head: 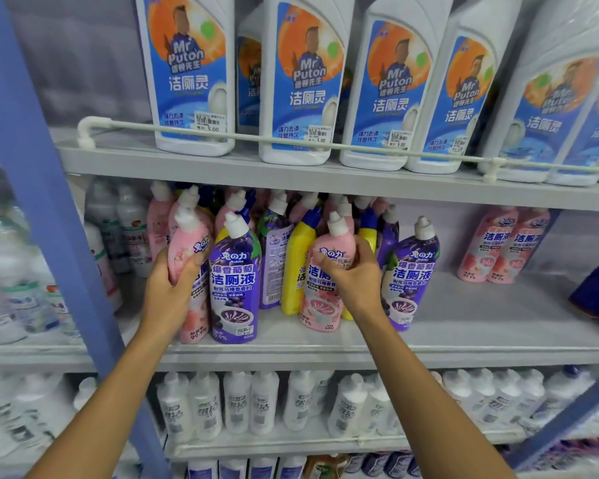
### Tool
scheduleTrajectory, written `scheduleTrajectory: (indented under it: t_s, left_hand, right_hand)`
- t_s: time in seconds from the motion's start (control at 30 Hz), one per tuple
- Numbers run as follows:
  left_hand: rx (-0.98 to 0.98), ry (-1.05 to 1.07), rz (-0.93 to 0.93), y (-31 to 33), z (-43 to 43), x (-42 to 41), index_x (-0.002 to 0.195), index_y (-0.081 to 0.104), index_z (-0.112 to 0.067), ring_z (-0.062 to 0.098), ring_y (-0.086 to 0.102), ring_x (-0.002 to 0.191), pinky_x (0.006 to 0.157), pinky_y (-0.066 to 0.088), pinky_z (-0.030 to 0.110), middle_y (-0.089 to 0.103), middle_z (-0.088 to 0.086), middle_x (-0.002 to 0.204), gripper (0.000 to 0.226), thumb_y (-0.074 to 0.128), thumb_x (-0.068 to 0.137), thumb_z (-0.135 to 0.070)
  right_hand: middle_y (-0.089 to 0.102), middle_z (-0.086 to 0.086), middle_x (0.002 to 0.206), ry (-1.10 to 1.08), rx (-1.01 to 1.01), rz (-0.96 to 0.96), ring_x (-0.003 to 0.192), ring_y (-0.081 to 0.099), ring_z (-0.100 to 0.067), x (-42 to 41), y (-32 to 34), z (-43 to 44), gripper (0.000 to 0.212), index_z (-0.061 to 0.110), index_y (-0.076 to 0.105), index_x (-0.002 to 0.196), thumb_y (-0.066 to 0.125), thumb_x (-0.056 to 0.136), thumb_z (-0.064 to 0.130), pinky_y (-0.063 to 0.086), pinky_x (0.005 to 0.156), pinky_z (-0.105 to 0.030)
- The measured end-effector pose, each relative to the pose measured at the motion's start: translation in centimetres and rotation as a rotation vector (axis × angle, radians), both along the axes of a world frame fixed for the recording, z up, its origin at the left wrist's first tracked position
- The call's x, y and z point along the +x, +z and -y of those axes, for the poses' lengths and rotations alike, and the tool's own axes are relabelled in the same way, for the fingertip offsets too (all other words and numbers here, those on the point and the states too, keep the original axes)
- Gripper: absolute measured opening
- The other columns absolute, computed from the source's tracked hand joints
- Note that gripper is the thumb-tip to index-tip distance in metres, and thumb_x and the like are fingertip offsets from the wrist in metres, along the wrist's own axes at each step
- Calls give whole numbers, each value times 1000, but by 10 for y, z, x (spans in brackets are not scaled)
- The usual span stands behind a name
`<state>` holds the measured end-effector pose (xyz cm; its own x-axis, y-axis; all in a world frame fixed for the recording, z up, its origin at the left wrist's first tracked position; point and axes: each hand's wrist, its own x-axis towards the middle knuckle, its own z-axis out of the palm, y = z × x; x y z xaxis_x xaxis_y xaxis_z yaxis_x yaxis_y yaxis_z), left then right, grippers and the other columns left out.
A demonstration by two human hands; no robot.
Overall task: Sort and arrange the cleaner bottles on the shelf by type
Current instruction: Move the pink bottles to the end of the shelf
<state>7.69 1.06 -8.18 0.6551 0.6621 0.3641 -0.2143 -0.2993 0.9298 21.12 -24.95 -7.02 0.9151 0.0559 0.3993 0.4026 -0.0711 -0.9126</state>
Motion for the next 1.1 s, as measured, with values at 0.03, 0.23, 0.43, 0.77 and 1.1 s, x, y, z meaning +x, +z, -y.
scheduleTrajectory:
  t_s: [0.03,0.23,0.43,0.77,1.1]
  left_hand:
    - [2,4,2,-1,0,0,127,60,-14,-2,65,92,75,53,21,70,-7,105,32,63,100,-30]
    - [-9,-31,9,-10,-1,-2,132,57,-15,1,66,98,78,53,24,69,-9,111,37,65,99,-30]
    - [16,-61,-19,-22,-5,-3,136,55,-14,-10,64,95,78,49,15,68,-5,114,40,66,98,-21]
    - [-75,-101,-66,-14,-10,-4,126,63,-12,16,71,97,83,59,35,73,6,111,38,74,90,-11]
    - [73,-177,78,21,3,-61,116,65,-17,-8,69,87,75,55,11,75,-27,96,39,75,85,4]
  right_hand:
    - [76,-1,102,-5,-1,-21,91,75,-18,-2,-5,-1,54,21,64,117,92,74,38,65,74,-43]
    - [77,0,100,-51,87,-95,92,76,-17,-8,-23,-9,56,18,65,118,91,75,41,64,73,-33]
    - [74,7,95,-214,-1,-93,87,73,-11,-13,-24,-15,60,18,65,115,88,73,53,63,74,-30]
    - [75,2,101,-179,3,-183,94,73,-18,-23,-36,-22,56,17,64,113,92,72,44,59,74,-28]
    - [79,1,101,-164,200,-119,92,77,-18,-47,-15,9,56,18,71,112,94,68,44,64,83,-44]
